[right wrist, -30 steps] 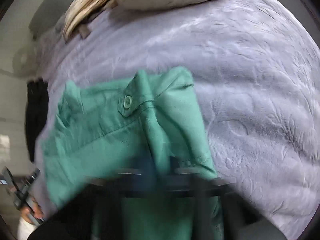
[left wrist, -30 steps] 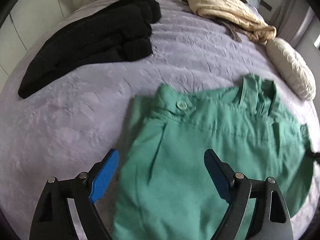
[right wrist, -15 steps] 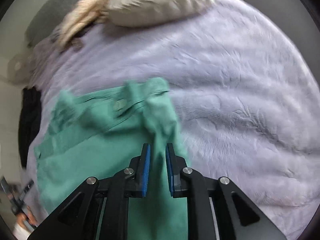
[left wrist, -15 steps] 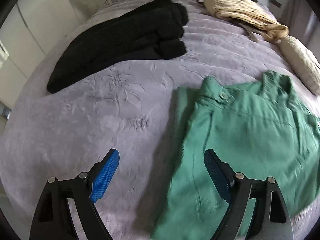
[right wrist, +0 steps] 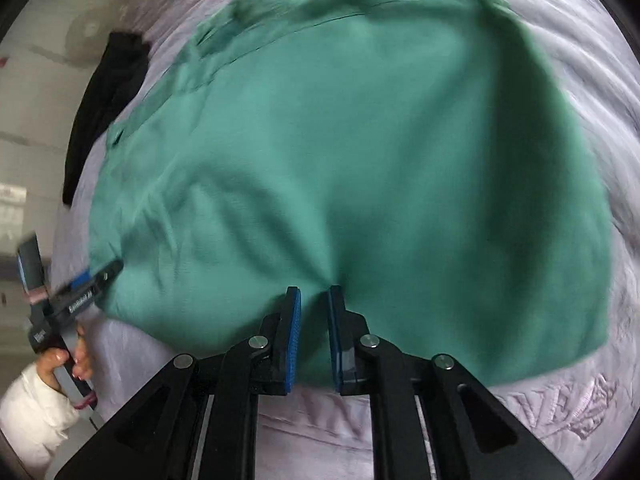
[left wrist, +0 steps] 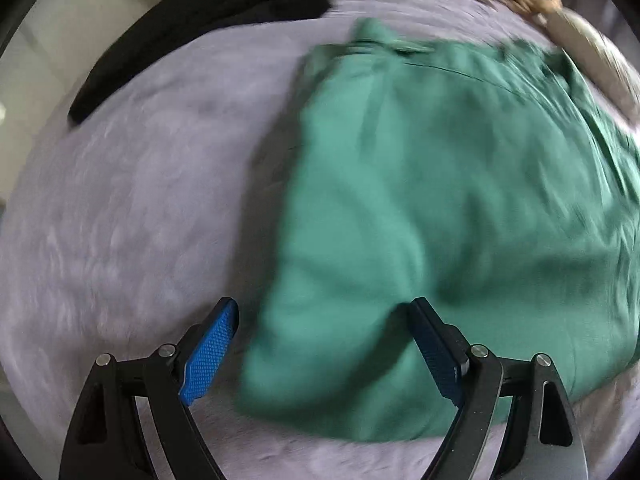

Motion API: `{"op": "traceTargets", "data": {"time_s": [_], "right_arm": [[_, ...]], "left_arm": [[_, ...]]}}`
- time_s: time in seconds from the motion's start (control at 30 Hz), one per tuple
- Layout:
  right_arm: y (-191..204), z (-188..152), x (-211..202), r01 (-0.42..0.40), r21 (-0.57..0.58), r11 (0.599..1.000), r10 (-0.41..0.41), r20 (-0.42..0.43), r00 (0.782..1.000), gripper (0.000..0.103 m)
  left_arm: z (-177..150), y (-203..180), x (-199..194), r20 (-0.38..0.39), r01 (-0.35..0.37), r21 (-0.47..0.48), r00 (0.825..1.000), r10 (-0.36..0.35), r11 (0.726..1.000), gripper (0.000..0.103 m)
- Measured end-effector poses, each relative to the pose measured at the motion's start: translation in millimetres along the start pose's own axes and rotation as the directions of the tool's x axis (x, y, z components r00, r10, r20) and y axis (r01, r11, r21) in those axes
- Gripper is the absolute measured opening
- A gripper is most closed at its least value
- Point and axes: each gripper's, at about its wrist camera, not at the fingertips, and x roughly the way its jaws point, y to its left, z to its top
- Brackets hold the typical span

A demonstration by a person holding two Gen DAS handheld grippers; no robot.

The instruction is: Fold large clothes

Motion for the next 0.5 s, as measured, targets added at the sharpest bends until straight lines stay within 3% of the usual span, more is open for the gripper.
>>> {"op": "traceTargets", "data": {"time_s": [0.13,0.27,0.37,0.5], "right_arm": [[-57,-2,-22,0.168,0.085,0.982,-0.172,0.035,0.985,0.012],[-107,-10,-24,0.107,0.243,0.964,-0.111,0.005,0.994,0.0],[-97,-17,-41,0.134,0.253,0.958,-0.143,0.018,0.99,0.0],[-66,-25,-64,0.084,0.181,0.98,-0.101,0.088,0.991,0.002]], "left_arm": [[-8,30,1,-0.018,0.014,-0.07,1.0,-0.015,0.997,0.088],[-16,32,-3,-0.033,-0.024,-0.024,0.999,0.024,0.999,0.088],[-20,40,-25,-0.032,-0.051,-0.057,0.998,0.049,0.997,0.088],[-13,48,-53,0.044,-0.029,-0.094,0.998,0.033,0.995,0.088]]}}
